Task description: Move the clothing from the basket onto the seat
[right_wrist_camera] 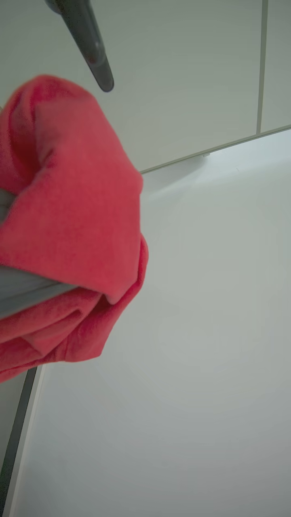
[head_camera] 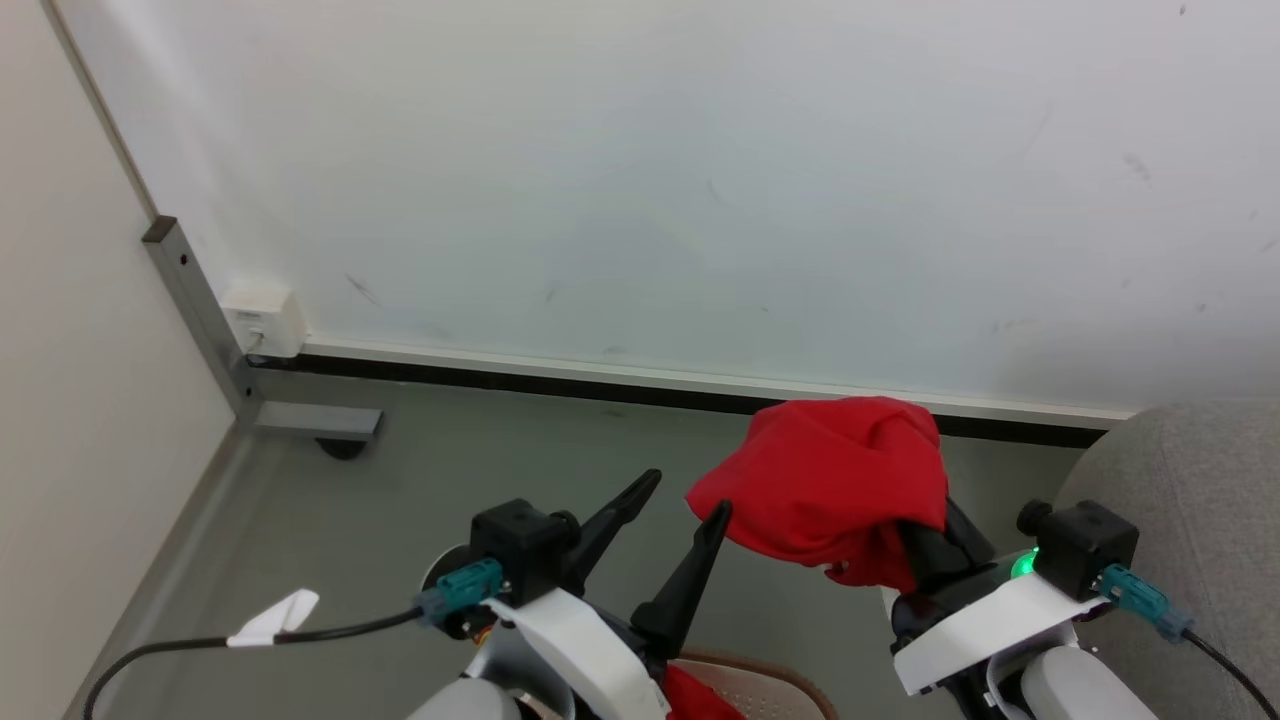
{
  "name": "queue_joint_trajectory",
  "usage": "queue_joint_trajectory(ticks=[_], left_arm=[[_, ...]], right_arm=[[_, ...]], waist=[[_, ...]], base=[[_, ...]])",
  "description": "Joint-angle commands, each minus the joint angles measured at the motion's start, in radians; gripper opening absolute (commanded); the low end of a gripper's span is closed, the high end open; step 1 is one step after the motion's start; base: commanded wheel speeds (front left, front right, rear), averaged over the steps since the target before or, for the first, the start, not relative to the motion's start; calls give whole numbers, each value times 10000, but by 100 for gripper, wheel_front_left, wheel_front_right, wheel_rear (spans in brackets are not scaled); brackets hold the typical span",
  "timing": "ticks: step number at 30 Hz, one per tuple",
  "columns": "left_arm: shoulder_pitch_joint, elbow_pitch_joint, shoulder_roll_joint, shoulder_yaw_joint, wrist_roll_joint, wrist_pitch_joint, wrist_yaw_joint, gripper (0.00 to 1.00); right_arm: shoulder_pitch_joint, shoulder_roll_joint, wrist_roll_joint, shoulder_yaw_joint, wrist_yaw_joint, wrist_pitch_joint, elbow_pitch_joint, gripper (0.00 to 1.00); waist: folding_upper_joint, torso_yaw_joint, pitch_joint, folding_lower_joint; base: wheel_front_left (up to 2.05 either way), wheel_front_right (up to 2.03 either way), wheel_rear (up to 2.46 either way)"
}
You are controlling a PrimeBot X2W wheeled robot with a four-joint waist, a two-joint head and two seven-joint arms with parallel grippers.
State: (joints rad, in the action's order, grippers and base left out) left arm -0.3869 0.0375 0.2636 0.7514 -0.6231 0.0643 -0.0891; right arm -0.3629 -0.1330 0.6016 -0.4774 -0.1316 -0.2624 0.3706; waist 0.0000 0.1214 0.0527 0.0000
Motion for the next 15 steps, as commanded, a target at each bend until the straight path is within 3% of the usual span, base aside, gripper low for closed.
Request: queue_joint_trajectory(ticks=[1,7,15], left_arm=[[126,-15,73,4,-18,67,-15,100],[184,-197,192,33,94,157,1,100],[38,-364,197,120,288,379,32,100]], right_arm=[[175,-177,-158,179,19,-36,-173,0],[347,-469,-490,749,18,84,-663,0],[752,-770,-1115,1591,19,480,-1469,0]], waist=[[0,-127,-24,0],[0,-701,-137,0],[0,-2246,-423,0]], base=[[0,0,0],[0,0,0],[0,0,0]])
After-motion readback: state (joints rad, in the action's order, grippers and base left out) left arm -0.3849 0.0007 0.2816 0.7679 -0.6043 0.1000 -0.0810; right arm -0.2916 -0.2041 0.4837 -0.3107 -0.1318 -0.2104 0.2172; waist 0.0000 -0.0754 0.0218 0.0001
